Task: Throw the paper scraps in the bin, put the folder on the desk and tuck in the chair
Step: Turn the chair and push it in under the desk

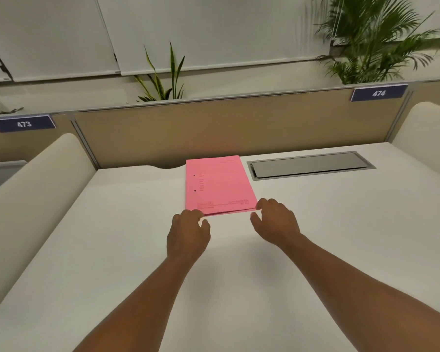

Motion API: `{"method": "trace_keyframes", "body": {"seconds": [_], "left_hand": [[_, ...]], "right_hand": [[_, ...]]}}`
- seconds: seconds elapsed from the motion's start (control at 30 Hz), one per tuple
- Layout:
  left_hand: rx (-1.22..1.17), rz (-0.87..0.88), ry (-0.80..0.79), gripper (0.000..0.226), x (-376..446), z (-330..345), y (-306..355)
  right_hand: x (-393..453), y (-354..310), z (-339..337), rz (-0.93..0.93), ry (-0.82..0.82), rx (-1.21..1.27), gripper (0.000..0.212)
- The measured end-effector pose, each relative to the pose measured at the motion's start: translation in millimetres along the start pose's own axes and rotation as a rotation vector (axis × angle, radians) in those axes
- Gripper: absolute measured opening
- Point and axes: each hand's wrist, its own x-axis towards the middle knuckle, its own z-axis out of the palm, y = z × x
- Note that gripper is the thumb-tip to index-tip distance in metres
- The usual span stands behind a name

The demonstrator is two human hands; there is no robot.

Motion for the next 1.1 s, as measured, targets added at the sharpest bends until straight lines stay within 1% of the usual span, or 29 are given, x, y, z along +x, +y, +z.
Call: {"method": "trace_keyframes", "body": {"seconds": [0.17,0.3,0.4,0.6,0.67,0.77,0.93,1.1], "left_hand": [[-0.023,0.041,-0.023,0.028,-66.1,-32.7,8.8],[-0.043,0.036,-0.159,0.032,-116.4,-54.6,18.8],[-0.034,0.075,-0.232,0.034,-156.1,-64.9,34.0],[-0.048,0.12,-0.293,0.036,-232.9,-80.6,61.8],[-0.055,0.133,-0.295,0.036,-260.0,-85.1,72.9],[-0.051,0.141,-0.3,0.036,-293.3,-89.1,84.8],[-0.069,0.102,-0.382,0.035,-354.1,-98.9,95.5],[-0.061,0.097,-0.356,0.033,-437.7,-108.6,127.2]], "right_hand": [[-74.1,-4.5,-28.1,-0.004,-0.014,0.057,0.035],[-138.1,-9.4,-52.1,-0.046,-0.012,0.082,0.032],[-182.8,-9.3,-67.0,-0.073,-0.065,0.074,0.03],[-266.5,1.7,-99.1,-0.178,-0.217,0.149,0.025],[-294.8,10.8,-109.9,-0.177,-0.264,0.155,0.027],[-326.6,27.5,-122.3,-0.183,-0.292,0.169,0.029],[-384.3,62.5,-144.0,-0.192,-0.33,0.164,0.025],[-449.4,98.6,-170.5,-0.235,-0.351,0.147,0.026]]}}
